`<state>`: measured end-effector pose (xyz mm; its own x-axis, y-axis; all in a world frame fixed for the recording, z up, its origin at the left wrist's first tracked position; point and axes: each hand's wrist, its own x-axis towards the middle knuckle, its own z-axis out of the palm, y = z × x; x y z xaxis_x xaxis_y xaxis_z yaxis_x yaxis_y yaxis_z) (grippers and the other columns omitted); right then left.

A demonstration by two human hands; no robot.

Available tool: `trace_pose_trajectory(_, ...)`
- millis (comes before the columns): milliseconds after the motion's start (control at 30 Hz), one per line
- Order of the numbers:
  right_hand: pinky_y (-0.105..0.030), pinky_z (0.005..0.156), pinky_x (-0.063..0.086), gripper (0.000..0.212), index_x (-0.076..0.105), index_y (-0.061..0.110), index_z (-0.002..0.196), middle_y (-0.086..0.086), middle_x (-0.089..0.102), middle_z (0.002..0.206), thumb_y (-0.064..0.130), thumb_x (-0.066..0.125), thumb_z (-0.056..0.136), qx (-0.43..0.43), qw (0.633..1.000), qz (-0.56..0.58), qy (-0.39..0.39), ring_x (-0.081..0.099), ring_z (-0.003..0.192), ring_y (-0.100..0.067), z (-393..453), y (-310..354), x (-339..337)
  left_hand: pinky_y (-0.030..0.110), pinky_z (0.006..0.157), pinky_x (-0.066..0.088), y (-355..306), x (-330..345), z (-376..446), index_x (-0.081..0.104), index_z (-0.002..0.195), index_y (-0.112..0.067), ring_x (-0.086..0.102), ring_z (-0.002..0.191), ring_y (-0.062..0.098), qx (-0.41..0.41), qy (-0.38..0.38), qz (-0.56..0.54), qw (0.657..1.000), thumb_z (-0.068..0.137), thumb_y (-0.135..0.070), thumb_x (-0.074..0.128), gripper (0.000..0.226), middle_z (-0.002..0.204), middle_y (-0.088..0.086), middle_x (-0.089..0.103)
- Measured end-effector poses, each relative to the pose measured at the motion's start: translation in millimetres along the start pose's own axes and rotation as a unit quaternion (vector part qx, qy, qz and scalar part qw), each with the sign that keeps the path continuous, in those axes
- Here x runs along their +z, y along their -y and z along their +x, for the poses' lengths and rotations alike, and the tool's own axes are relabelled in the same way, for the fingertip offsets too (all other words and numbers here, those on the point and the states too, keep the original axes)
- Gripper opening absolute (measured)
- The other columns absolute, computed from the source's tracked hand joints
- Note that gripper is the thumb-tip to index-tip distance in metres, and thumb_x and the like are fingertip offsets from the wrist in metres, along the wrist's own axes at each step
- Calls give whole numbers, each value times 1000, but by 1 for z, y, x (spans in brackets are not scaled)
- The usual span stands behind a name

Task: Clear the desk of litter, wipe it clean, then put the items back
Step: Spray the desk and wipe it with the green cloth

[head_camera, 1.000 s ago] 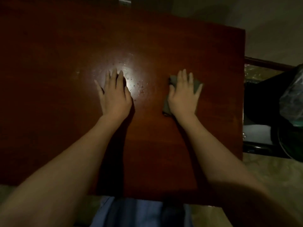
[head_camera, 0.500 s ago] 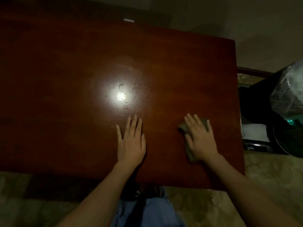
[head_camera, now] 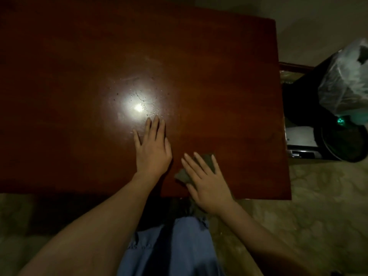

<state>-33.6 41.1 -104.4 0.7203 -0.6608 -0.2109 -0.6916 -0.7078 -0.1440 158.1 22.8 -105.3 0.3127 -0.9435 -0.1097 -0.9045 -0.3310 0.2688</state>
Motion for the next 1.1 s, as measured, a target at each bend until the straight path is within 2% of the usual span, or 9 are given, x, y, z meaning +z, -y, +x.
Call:
trace_pose_trajectory(100,-50,115,8,69,11,22,153,4,23,155,44,35,92,-40,998,-34,30,18,145,-18,-36,-43,-1,50,115,-5,-1,-2,-1,27,149,-15,9,147,18,-6,-2,-5,1000,97,-31,27,54,157,3,21)
trace_pose_trajectory(167,-46,116,6,71,5,25,153,3,24,155,43,34,91,0,1000,-20,24,19,144,-18,-44,-75,-7,49,114,-7,-2,-1,-1,26,149,-16,8,147,18,-8,4,-6,1000,98,-29,30,53,158,3,20)
trace_pose_trajectory(300,-51,117,7,60,20,20,151,3,19,156,41,26,95,200,979,41,-20,17,145,-19,-14,-119,-24,50,115,-5,-2,-1,0,29,148,-16,10,147,18,-11,-5,-4,1000,95,-30,29,54,157,3,22)
trace_pose_trajectory(433,-53,117,0,60,10,18,153,1,6,161,41,25,101,354,932,59,-43,1,148,-18,68,-120,-42,47,115,-8,-4,-2,0,30,147,-16,11,146,18,-17,1,-6,1000,93,-32,26,57,156,3,23)
trace_pose_trajectory(567,-53,115,-4,61,6,17,153,2,0,160,42,24,101,228,973,40,-23,0,148,-19,97,-84,-44,45,116,-6,-5,-6,1,36,145,-16,16,145,17,-27,-14,-46,999,96,-28,34,50,154,3,30)
trace_pose_trajectory(700,-56,116,9,60,31,17,148,2,27,155,43,30,94,11,1000,16,-2,25,143,-21,40,-79,-30,47,114,16,-20,-16,20,50,134,-9,36,134,24,-72,-54,-77,993,94,-14,48,41,140,8,48)
trace_pose_trajectory(767,-53,113,11,59,30,19,148,4,28,154,44,33,94,-30,999,9,28,23,143,-17,21,-109,-27,46,113,20,-36,-20,39,51,133,-8,38,133,25,-63,-52,-81,993,94,-14,48,40,138,8,50)
trace_pose_trajectory(1000,-50,118,2,64,14,20,152,6,10,158,48,15,94,184,982,39,-5,7,147,-15,90,-222,-65,49,116,16,-88,-14,101,49,135,-9,31,139,23,-54,-49,-106,992,95,-16,44,41,143,7,44)
trace_pose_trajectory(1100,-53,117,-2,59,9,17,153,1,5,161,42,22,101,279,959,41,-30,0,148,-16,161,-227,-81,48,116,14,-98,-11,120,48,135,-10,28,140,23,-66,-54,-113,990,95,-16,45,41,145,7,43)
